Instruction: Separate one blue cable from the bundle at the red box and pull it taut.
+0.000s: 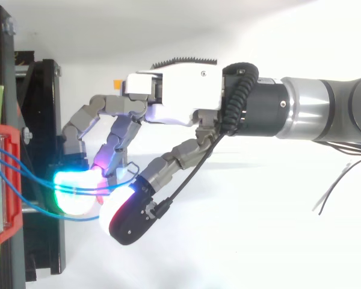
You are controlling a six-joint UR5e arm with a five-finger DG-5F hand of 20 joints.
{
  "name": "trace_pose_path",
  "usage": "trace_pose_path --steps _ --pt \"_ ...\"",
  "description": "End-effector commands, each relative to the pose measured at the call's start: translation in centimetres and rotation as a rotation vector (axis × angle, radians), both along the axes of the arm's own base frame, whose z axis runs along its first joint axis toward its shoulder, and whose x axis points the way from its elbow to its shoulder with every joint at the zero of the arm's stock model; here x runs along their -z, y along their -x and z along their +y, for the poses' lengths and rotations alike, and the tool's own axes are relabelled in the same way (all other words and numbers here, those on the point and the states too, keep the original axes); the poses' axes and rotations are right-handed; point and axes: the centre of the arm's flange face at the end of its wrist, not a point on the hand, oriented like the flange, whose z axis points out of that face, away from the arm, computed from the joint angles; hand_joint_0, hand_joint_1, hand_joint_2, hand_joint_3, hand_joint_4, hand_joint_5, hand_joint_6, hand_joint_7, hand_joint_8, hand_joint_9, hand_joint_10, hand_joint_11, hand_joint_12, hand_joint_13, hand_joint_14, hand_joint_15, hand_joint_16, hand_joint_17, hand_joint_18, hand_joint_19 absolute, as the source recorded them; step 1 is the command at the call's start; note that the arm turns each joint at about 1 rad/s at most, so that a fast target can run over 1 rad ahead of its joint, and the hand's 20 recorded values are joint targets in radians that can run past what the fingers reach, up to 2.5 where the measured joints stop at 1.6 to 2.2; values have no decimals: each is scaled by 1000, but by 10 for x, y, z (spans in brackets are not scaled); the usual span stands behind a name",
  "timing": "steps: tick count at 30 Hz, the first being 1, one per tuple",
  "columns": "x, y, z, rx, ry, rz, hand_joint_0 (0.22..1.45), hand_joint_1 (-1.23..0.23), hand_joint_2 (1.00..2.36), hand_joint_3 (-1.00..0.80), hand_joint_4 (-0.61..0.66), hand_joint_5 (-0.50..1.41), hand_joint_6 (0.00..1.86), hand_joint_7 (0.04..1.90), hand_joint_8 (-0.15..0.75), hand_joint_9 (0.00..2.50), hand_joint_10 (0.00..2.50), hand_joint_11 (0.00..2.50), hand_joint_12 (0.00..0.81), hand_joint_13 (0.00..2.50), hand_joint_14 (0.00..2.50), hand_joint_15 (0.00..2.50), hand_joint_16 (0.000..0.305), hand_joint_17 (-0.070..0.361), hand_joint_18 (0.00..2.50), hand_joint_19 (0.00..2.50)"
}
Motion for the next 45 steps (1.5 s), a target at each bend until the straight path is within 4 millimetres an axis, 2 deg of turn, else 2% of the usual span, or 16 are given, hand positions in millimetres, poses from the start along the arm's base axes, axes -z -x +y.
trace_pose_path --steps 1,5,9,12,16,23,27,30,31,36,39,41,45 --pt "0 0 -1 1 0 -1 538 -815 1000 -500 39 -146 902 781 312 1100 19 863 356 1046 24 756 45 100 950 805" --pt "-1 0 -1 1 0 -4 568 -665 1000 -500 34 -143 892 781 308 1123 19 860 346 1050 26 757 43 97 935 822" --pt "-1 0 0 -1 -2 -2 606 -633 1000 -500 10 -140 882 810 305 1125 20 864 343 1051 25 760 42 94 925 840" --pt "-6 -3 0 1 -1 -10 635 -684 1000 -500 -5 -138 881 833 303 1124 20 866 343 1053 26 769 42 94 923 842" --pt "-8 -4 -3 3 -1 -9 698 -854 1009 -404 -61 -151 898 849 303 1087 20 863 339 1035 25 760 42 95 926 835" --pt "-11 -1 -4 2 20 11 767 -934 1000 -500 -95 -158 921 831 294 1072 20 873 332 1028 26 758 41 93 933 816" --pt "-24 2 -6 5 70 14 712 -937 1000 -500 -31 -155 925 833 294 1077 20 873 331 1031 26 757 41 92 936 832" --pt "-37 4 -6 10 101 9 620 -881 1000 -500 -6 -147 921 836 293 1100 18 888 328 1033 26 764 41 93 936 832" --pt "-43 4 -5 9 101 4 588 -819 1000 -500 -2 -142 917 852 298 1117 20 880 337 1040 25 760 41 93 939 837" --pt "-43 4 -5 13 100 6 556 -649 1000 -500 -7 -129 913 881 311 1213 16 961 341 1064 23 763 42 95 953 839" --pt "-44 4 -4 12 100 4 587 -557 1000 -500 -22 -127 913 906 302 1213 17 960 337 1068 25 774 41 92 940 867" --pt "-44 4 -3 12 100 6 609 -590 1000 -500 -31 -130 917 930 302 1205 20 964 330 1069 26 799 40 91 933 883" --pt "-44 3 -2 9 102 4 621 -754 1010 -301 -8 -133 928 917 317 1184 18 967 352 1092 25 816 44 99 951 874"
